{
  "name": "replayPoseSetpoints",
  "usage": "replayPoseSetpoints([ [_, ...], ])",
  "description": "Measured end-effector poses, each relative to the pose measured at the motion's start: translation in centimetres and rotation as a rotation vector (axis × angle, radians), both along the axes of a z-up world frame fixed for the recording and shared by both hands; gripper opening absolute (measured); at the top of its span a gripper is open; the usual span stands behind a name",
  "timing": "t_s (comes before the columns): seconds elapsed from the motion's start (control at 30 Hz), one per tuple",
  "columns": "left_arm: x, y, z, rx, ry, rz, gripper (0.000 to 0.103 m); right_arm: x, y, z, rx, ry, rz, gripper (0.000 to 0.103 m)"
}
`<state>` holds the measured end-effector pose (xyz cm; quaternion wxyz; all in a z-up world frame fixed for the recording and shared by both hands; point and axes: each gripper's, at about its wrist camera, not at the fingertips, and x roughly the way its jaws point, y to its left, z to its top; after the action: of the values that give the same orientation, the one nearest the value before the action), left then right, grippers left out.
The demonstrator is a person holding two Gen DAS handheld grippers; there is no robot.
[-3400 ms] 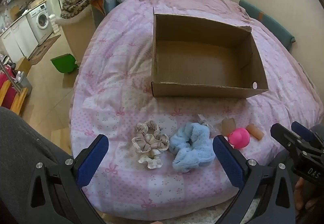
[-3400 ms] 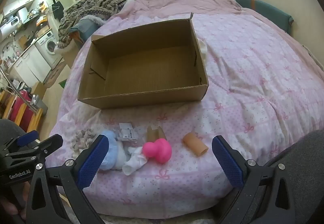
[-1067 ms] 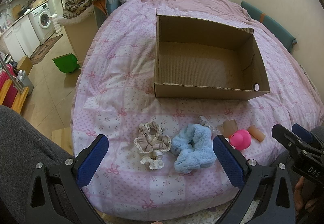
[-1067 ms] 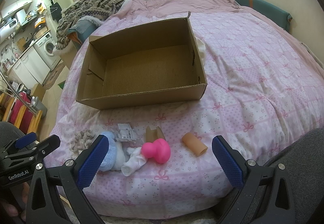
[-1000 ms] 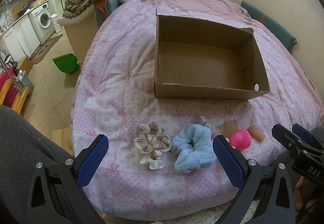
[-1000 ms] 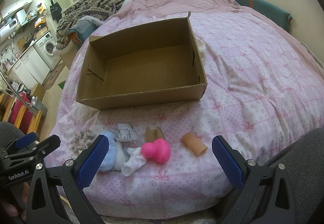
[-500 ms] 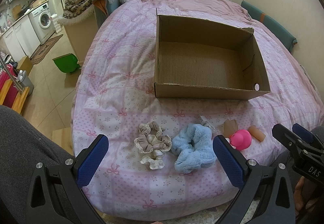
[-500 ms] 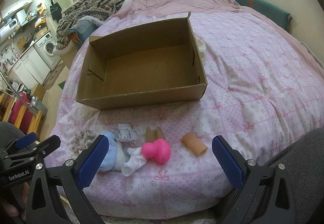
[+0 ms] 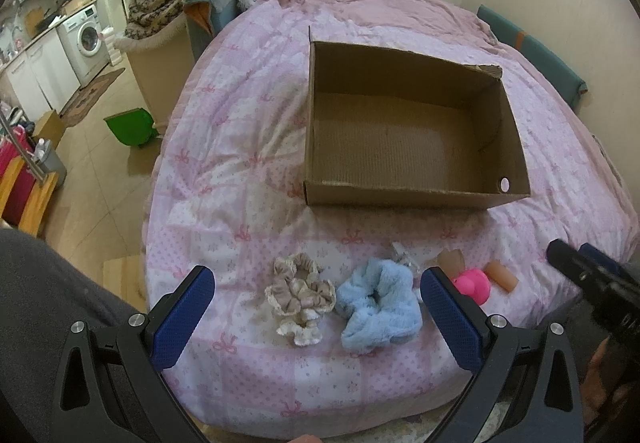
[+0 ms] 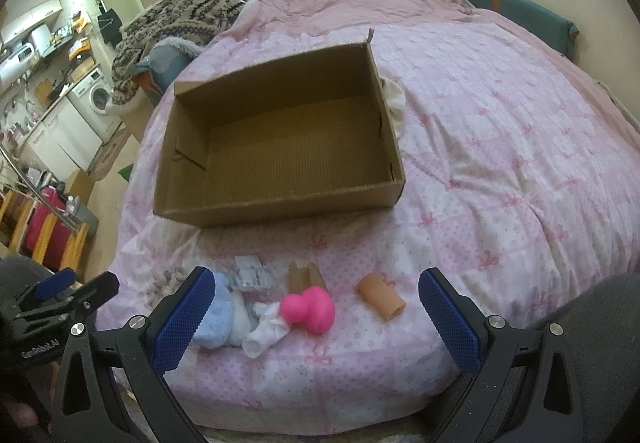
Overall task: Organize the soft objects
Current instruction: 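Grasp the tan cylinder with the right tool while the left tool grasps the beige lace scrunchie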
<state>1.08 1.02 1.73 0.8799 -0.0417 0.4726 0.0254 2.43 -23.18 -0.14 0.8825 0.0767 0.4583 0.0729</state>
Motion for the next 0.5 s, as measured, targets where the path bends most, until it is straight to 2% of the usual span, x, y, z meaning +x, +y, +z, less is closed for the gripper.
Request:
replayPoseSetpoints([
  [0.2, 2.0, 0.3, 1.3, 0.017, -0.013, 0.011, 0.103, 2.6, -2.5, 1.0, 0.039, 0.055, 0.002, 0.103],
  [0.3, 3.1, 0.8, 2.0, 0.040, -0.026, 0.022, 0.103, 4.5, -3.8, 0.4, 0.030, 0.133, 0.014, 0.103],
  [0.4, 4.3, 1.5, 1.9, 0.084, -0.021, 0.035, 0.103, 5.9, -5.1, -0.9, 0.078, 0.224, 0.020, 0.103],
  [0.5, 5.1, 2.2, 0.8, 0.091, 0.001, 0.037, 0.103, 6.7, -6.1, -3.0, 0.134, 0.311, 0.012, 0.103],
])
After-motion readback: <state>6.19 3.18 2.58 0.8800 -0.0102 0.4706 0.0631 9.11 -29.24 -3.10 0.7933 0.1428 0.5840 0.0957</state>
